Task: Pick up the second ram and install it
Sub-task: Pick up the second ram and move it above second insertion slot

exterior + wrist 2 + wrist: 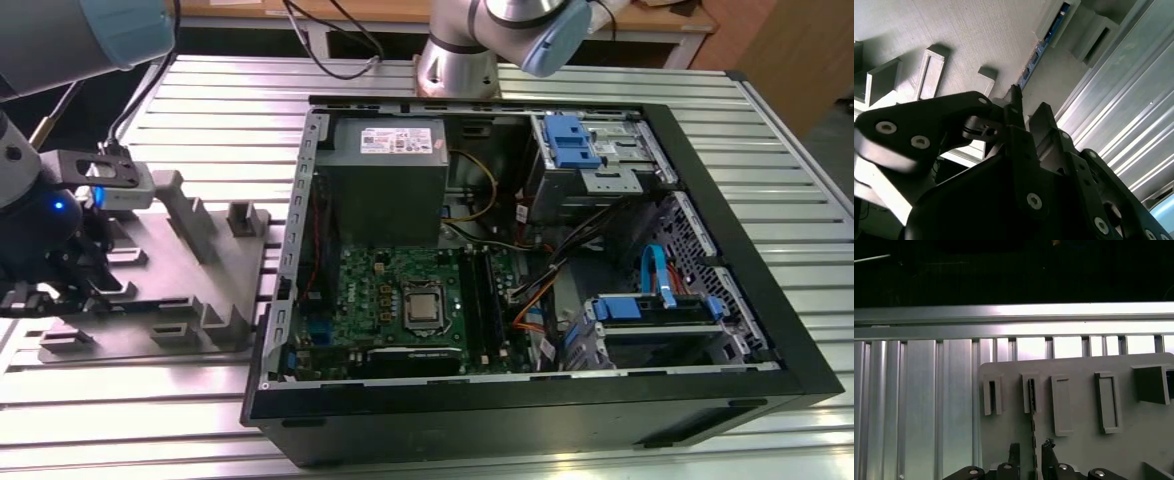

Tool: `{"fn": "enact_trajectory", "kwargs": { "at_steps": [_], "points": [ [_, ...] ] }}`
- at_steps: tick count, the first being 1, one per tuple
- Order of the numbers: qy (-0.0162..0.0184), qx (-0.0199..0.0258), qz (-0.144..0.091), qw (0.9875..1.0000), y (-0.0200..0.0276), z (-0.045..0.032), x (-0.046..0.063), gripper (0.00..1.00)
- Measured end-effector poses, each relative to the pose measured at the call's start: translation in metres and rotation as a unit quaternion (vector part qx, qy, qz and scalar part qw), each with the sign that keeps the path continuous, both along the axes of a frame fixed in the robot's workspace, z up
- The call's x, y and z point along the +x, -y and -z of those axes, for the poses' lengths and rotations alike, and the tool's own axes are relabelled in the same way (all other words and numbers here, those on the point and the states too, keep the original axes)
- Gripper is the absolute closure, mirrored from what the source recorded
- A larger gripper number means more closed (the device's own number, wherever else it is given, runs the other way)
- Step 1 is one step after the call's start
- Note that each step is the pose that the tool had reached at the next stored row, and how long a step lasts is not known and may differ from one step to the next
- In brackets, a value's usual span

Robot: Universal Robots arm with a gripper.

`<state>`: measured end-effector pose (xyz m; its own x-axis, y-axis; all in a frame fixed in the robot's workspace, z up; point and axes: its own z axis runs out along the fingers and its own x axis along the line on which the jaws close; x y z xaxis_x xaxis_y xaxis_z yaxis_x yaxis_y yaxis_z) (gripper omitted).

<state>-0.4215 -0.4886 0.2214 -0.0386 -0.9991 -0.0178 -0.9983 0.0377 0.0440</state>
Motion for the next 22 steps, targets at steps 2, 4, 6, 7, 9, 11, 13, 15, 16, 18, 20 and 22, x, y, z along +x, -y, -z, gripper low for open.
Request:
{"fn": "enact_trajectory", "kwargs": {
  "at_steps": [2,4,6,7,9,11,13,15,16,18,20,22],
  "points": [
    [0.0,-0.0001,0.0,1.0,0.0,0.0001,0.0,0.64],
    [0.0002,0.0,-0.005,1.0,0.0,0.0014,0.0,0.64],
    [0.0,-0.0001,-0.021,0.9998,0.0,0.0031,0.0,0.64],
    [0.0,-0.0001,-0.027,0.9996,0.0,0.0041,0.0,0.64],
    [0.0,-0.0001,-0.035,0.9994,-0.0002,0.0068,0.0,0.64],
    [0.0,-0.0001,-0.037,0.9993,-0.0003,0.0105,0.0,0.64],
    [-0.0001,-0.0002,-0.038,0.9993,-0.0009,0.0137,0.0,0.64],
    [0.0,-0.0001,-0.039,0.9992,-0.0022,0.0163,0.0,0.64],
    [0.0,-0.0001,-0.039,0.9992,-0.0027,0.0173,-0.001,0.64],
    [0.0,-0.0002,-0.04,0.9992,-0.0032,0.0198,-0.002,0.64],
    [0.0001,-0.0001,-0.041,0.9992,-0.0034,0.0224,-0.004,0.64],
    [0.0001,-0.0001,-0.041,0.9992,-0.0034,0.0225,-0.004,0.64]
  ]
}}
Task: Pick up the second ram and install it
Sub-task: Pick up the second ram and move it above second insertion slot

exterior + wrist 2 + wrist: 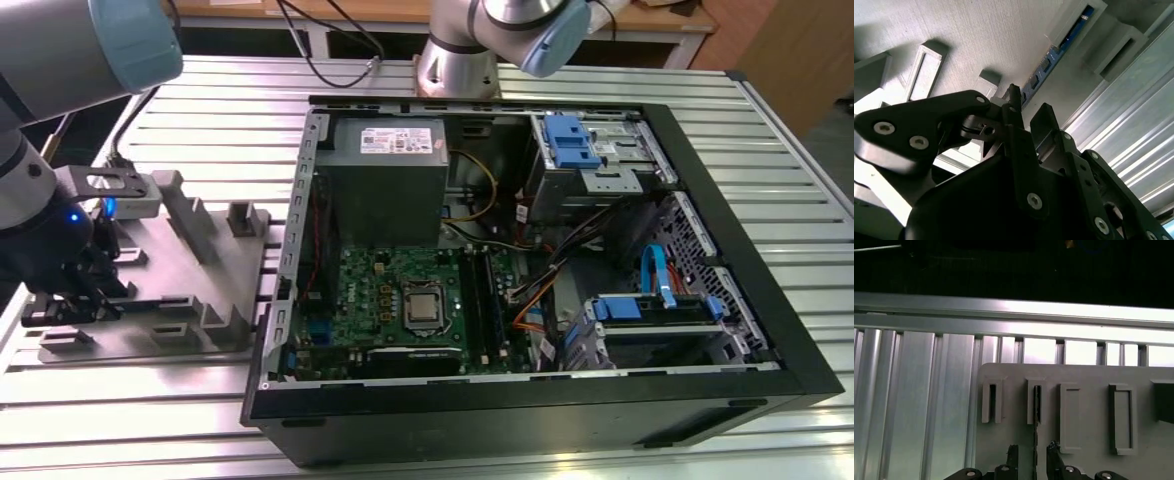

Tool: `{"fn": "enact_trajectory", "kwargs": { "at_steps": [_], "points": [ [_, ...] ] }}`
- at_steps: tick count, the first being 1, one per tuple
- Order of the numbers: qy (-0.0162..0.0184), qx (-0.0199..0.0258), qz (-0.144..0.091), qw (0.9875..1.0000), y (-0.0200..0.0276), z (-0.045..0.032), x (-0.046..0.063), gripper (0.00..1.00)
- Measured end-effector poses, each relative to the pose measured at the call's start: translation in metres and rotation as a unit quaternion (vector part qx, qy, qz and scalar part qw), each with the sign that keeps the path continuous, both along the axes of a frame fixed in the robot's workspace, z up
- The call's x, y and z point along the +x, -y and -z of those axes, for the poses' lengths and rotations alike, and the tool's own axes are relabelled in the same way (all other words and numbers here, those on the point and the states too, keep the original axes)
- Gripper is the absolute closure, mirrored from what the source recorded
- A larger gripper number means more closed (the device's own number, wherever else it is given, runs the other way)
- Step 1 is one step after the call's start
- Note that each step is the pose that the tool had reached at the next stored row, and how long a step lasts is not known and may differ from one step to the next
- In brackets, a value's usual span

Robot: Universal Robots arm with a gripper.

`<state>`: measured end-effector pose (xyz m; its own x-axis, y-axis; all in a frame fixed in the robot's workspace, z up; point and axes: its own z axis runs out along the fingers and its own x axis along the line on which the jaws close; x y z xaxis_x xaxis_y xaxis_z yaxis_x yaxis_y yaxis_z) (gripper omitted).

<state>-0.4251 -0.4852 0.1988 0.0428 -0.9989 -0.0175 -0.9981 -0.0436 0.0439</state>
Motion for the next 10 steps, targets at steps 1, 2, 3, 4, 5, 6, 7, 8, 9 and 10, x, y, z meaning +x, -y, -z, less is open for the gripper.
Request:
{"fn": "enact_trajectory", "kwargs": {
  "at_steps": [1,2,3,4,5,6,7,8,9,10],
  "points": [
    [0.0,0.0,0.0,1.0,0.0,0.0,0.0,0.64],
    [0.0,0.0,0.0,1.0,0.0,0.0,0.0,0.64],
    [0.0,0.0,0.0,1.0,0.0,0.0,0.0,0.64],
    [0.0,-0.0001,0.0,1.0,0.0,0.0,-0.0001,0.64],
    [0.0,-0.0001,0.0,1.0,-0.0001,0.0,-0.0001,0.64],
    [0.0,-0.0001,0.0,1.0,-0.0001,0.0,-0.0001,0.64],
    [0.0,-0.0001,0.0,1.0,-0.0001,0.0,-0.0001,0.66],
    [0.0,-0.0001,0.0,1.0,0.0,0.0,-0.0001,0.66],
    [0.0,-0.0002,0.0,1.0,0.0,0.0,0.0,0.73],
    [0.0,-0.0002,0.0,1.0,-0.0001,0.0,-0.0001,0.73]
  ]
}}
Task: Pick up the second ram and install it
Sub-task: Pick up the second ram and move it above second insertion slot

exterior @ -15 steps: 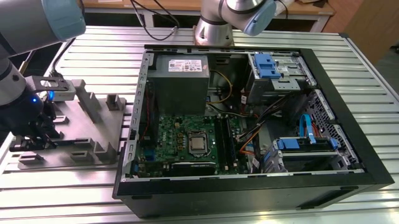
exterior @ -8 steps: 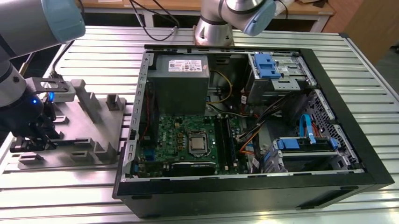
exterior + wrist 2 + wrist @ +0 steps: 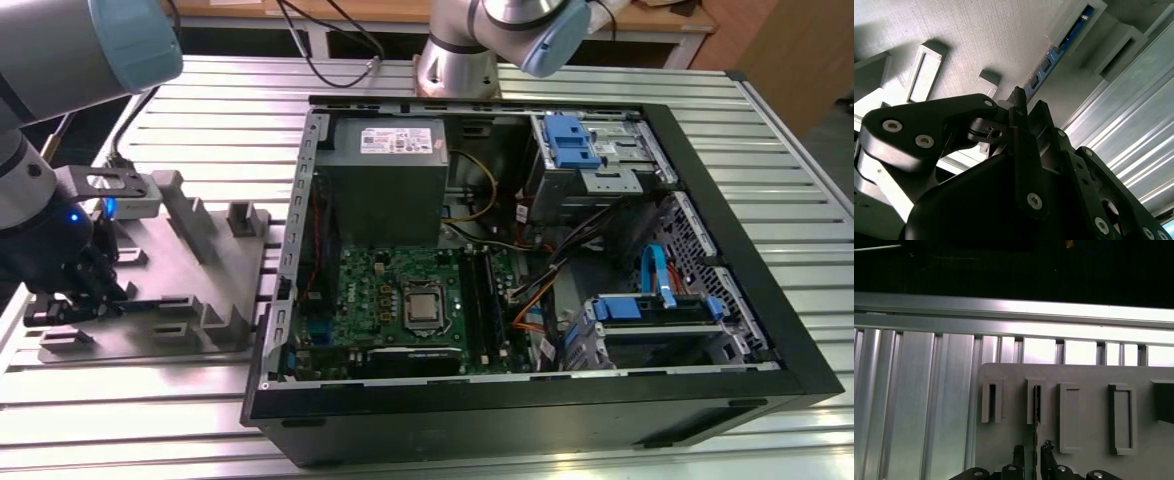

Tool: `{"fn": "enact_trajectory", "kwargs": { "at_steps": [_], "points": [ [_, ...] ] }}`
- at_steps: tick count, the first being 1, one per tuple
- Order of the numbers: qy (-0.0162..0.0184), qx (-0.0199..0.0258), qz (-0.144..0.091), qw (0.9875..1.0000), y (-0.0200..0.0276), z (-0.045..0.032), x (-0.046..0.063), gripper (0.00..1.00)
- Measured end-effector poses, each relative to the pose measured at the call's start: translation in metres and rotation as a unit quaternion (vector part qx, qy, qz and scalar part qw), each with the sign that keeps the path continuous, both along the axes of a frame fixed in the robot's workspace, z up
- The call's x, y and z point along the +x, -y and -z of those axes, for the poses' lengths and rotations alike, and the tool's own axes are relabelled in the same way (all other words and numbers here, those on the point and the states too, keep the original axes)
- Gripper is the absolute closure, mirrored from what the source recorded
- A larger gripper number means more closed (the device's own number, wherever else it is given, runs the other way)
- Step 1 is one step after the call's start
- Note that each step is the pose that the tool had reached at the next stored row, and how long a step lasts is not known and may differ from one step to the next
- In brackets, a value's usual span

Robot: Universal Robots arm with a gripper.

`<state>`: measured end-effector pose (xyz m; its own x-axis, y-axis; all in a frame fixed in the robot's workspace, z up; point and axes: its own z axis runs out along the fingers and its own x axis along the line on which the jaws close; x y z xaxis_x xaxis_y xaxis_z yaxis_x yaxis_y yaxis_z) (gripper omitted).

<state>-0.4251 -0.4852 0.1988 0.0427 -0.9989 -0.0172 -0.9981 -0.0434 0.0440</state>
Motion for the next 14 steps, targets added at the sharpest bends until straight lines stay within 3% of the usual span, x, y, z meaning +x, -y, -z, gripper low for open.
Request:
{"fn": "enact_trajectory", "kwargs": {
  "at_steps": [8,9,10,14],
  "points": [
    [0.0,-0.0001,0.0,1.0,0.0,0.0,0.0,0.74],
    [0.0,-0.0002,0.0,1.0,0.0,0.0,0.0,0.81],
    [0.0,-0.0002,0.0,1.0,0.0,0.0,0.0,0.81],
    [0.0002,0.0053,0.0,1.0,-0.0001,0.0,-0.0001,0.81]
  ]
}}
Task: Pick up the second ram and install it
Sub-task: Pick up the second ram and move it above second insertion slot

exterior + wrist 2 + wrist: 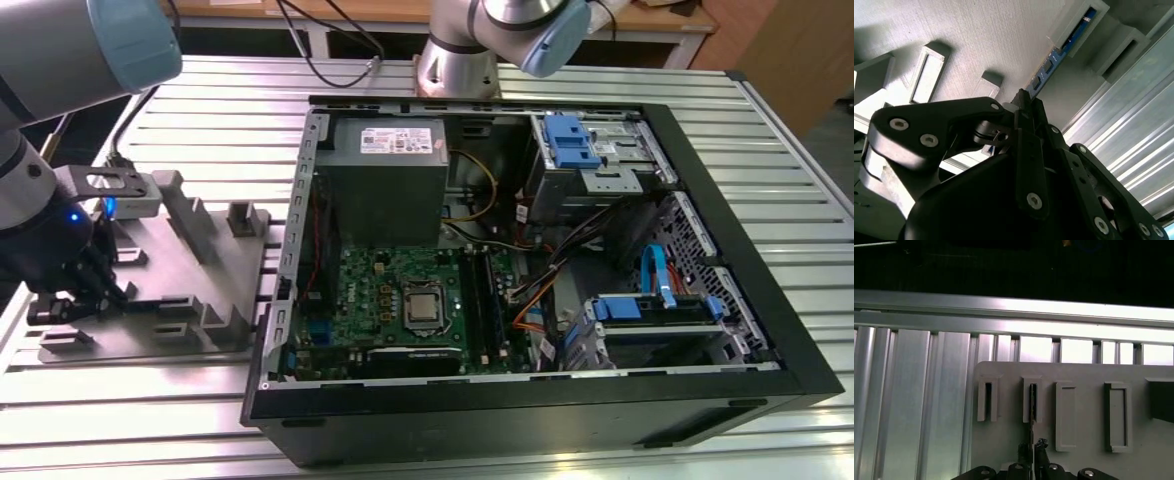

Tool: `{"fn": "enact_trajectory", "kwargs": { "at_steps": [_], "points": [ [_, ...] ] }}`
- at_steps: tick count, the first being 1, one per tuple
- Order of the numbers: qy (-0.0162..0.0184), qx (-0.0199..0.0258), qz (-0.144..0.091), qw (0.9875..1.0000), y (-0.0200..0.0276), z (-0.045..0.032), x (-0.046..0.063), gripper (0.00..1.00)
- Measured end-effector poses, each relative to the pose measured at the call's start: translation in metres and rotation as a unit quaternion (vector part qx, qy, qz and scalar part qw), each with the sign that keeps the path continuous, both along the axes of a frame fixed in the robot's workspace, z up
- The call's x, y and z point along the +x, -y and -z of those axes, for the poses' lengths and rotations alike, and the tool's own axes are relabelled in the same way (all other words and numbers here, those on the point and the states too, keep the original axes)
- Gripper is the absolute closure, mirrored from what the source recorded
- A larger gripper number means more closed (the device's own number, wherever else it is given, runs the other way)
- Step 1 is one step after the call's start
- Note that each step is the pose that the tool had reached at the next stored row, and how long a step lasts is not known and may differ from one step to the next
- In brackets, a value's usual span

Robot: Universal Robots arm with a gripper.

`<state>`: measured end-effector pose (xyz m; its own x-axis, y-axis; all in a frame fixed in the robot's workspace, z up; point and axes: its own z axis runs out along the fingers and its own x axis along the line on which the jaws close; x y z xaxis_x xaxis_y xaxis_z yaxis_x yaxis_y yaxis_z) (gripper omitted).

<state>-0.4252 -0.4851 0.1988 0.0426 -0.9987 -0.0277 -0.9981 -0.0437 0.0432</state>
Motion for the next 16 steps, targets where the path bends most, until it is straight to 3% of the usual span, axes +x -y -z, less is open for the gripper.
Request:
{"fn": "enact_trajectory", "kwargs": {
  "at_steps": [16],
  "points": [
    [0.0,0.0012,0.0,1.0,0.0001,0.0,0.0023,0.81]
  ]
}}
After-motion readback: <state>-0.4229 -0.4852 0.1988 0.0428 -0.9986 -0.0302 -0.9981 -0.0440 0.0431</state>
